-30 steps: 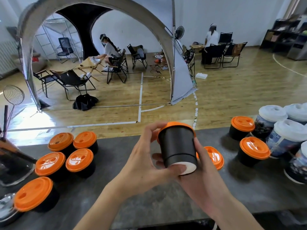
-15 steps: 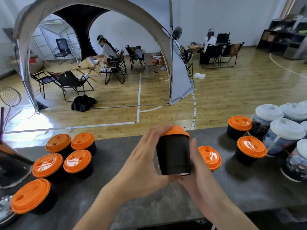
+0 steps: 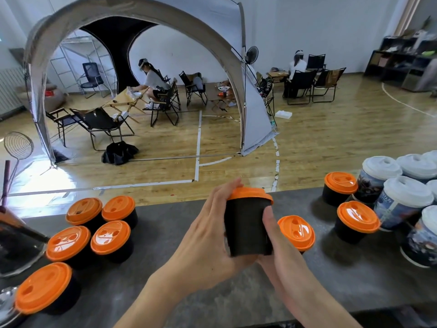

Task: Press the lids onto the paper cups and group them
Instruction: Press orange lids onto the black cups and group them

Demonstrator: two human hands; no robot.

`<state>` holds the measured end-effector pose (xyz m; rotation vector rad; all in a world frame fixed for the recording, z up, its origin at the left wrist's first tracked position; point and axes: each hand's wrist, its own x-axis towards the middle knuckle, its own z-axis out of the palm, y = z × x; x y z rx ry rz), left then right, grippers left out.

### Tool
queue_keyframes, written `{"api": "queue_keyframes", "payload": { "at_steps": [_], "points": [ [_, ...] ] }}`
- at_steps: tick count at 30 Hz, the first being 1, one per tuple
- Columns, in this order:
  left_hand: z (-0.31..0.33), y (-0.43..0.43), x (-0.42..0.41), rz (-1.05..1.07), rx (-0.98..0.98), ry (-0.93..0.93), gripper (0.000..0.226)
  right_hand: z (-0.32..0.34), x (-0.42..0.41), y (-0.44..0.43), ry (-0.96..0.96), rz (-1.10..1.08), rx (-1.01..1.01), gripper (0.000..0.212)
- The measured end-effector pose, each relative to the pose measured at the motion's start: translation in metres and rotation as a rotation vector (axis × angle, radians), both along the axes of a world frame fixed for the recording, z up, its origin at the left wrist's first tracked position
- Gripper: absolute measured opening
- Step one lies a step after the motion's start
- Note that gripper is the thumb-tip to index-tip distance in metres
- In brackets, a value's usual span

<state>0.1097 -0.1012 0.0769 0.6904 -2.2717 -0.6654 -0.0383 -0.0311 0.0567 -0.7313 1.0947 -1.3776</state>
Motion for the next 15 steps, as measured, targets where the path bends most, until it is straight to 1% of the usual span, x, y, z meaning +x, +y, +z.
{"api": "queue_keyframes", "payload": {
  "at_steps": [2,4,7,10,13,15],
  "points": [
    [-0.0008,-0.0009,-0.0006,0.024,0.045,0.051,0.107,0.0013,-0.0029,-0.0011,-0.048,0.011,0.022,0.069],
    [-0.0021,-0.0018,-0.0019,0.052,0.008,0.045,0.106,0.005,-0.0052,-0.0009,-0.045,0.023,0.023,0.074],
    [-0.0022,-0.0029,-0.0054,0.068,-0.029,0.029,0.107,0.0076,-0.0057,-0.0024,0.03,0.01,-0.006,0.069],
    [-0.004,-0.0038,-0.0089,0.039,-0.016,0.035,0.111,0.0063,-0.0069,-0.0048,-0.019,-0.008,-0.003,0.064],
    [-0.0053,-0.0057,-0.009,0.041,0.02,0.074,0.111,0.0082,-0.0084,-0.0053,-0.068,0.014,0.006,0.072],
    [-0.0048,-0.0077,-0.0095,0.048,-0.023,0.039,0.11,0.0073,-0.0095,-0.0057,-0.03,0.002,0.001,0.077]
  ]
}}
